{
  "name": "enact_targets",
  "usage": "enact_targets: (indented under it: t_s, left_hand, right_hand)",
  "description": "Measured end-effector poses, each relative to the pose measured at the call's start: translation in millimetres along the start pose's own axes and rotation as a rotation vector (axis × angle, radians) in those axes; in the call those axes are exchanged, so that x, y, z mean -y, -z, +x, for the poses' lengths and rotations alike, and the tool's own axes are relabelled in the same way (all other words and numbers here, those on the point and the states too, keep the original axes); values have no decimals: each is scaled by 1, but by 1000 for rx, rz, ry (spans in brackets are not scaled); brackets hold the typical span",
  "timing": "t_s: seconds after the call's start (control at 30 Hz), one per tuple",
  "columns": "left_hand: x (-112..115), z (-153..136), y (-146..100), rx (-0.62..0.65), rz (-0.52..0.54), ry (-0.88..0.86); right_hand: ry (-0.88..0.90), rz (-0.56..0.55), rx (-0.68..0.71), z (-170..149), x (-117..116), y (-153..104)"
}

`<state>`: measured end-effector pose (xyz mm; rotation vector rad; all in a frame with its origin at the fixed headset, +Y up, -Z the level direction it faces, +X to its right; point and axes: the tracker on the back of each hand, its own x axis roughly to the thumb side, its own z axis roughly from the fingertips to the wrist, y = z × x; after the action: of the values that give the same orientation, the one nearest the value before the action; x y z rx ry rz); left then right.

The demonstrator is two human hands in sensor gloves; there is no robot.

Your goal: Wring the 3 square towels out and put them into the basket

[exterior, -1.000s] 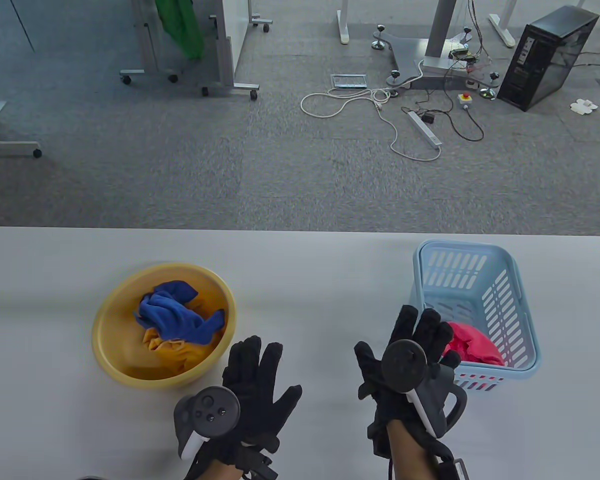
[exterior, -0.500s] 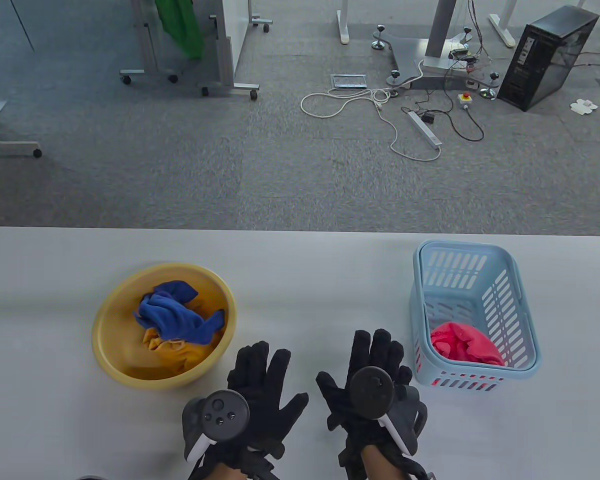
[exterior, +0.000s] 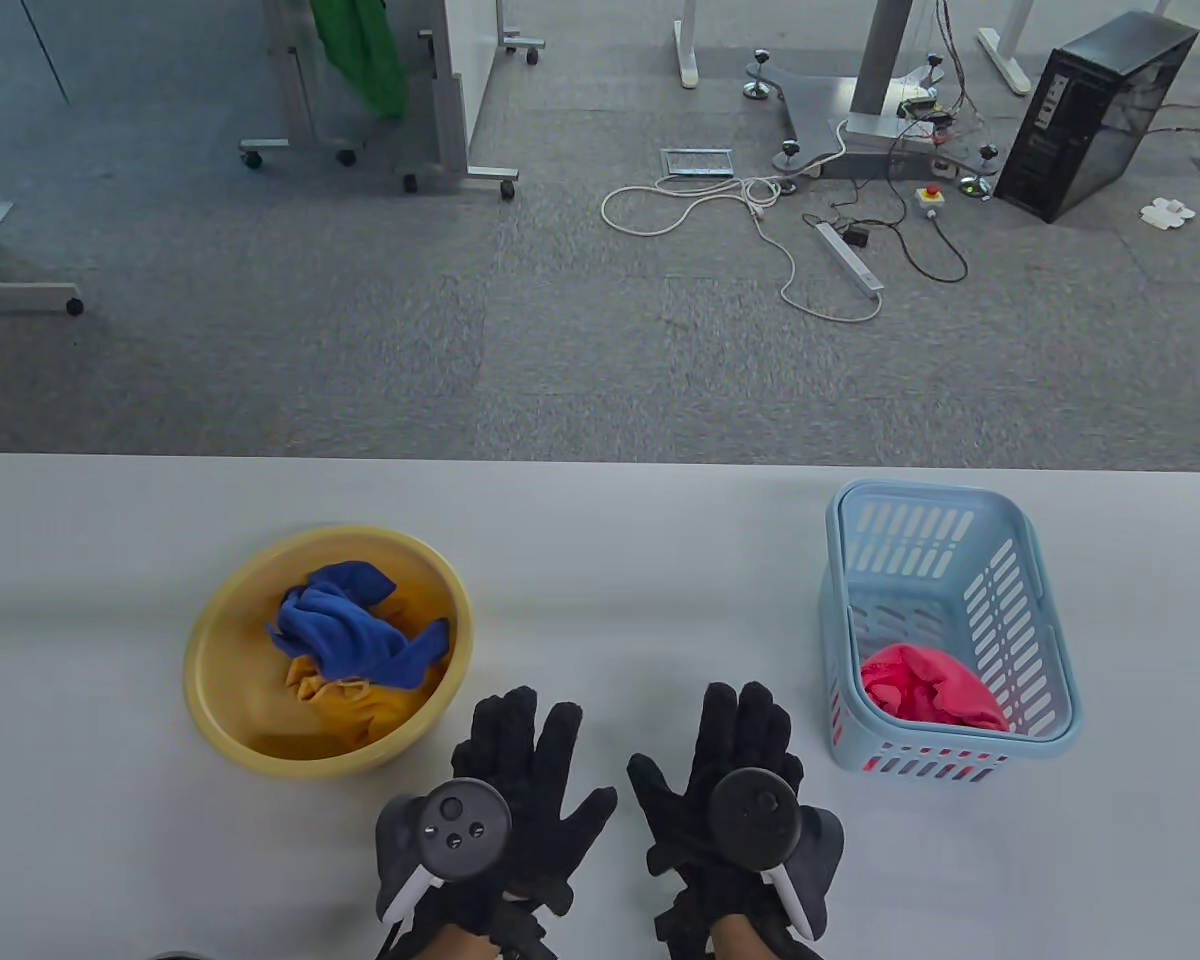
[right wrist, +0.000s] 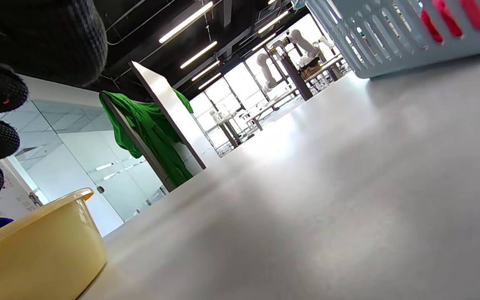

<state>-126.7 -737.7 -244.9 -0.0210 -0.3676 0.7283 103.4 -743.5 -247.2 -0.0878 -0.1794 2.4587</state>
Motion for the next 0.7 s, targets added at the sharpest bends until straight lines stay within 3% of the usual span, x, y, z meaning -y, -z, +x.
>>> enact_targets:
  t_s: [0.33, 0.7]
  left_hand:
    - [3, -5, 2, -34, -2, 57]
    - [13, 20, -1, 64, -6, 158]
  right_hand:
    - [-19, 26, 39, 4, 9, -5]
    - [11, 4, 51, 9, 31, -10]
